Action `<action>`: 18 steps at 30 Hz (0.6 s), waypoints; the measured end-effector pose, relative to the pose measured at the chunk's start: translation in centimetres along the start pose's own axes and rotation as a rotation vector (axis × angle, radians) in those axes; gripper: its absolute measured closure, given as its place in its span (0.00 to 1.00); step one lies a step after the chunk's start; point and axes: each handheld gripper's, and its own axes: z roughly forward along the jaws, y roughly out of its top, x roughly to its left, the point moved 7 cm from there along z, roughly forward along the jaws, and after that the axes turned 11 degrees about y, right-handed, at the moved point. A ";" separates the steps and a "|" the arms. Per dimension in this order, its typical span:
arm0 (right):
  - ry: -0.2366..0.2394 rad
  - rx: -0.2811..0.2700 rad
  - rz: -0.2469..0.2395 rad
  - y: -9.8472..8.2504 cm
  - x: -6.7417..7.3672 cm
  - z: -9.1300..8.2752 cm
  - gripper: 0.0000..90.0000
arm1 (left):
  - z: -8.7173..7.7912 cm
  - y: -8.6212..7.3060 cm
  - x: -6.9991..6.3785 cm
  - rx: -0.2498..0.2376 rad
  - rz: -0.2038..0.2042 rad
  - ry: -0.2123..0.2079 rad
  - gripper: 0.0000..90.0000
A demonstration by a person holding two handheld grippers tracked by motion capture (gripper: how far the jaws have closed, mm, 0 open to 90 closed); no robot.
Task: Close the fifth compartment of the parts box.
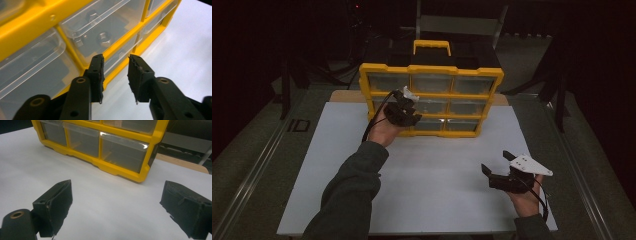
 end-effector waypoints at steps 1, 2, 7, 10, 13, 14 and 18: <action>0.000 0.000 0.000 0.0 0.0 0.0 0.11 | -0.2 -0.1 0.1 -0.001 -0.002 -0.004 0.69; 0.000 0.001 0.001 0.0 0.0 0.0 0.11 | -0.4 -0.1 0.1 -0.007 -0.001 -0.005 0.68; 0.002 0.003 0.001 0.0 0.1 0.1 0.11 | -1.4 -0.5 0.2 -0.030 -0.008 -0.012 0.65; 0.001 0.003 0.002 -0.1 0.1 0.1 0.11 | -1.9 -0.9 0.1 -0.038 -0.008 -0.010 0.62; 0.001 0.003 0.003 -0.1 0.0 0.1 0.11 | -2.2 -1.4 0.1 -0.038 -0.015 -0.016 0.59; 0.001 0.003 0.002 -0.1 0.1 0.1 0.11 | -2.3 -1.6 0.1 -0.039 -0.019 -0.020 0.57; 0.001 0.004 0.000 -0.1 0.1 0.1 0.11 | -2.7 -2.1 0.4 -0.048 -0.038 -0.004 0.51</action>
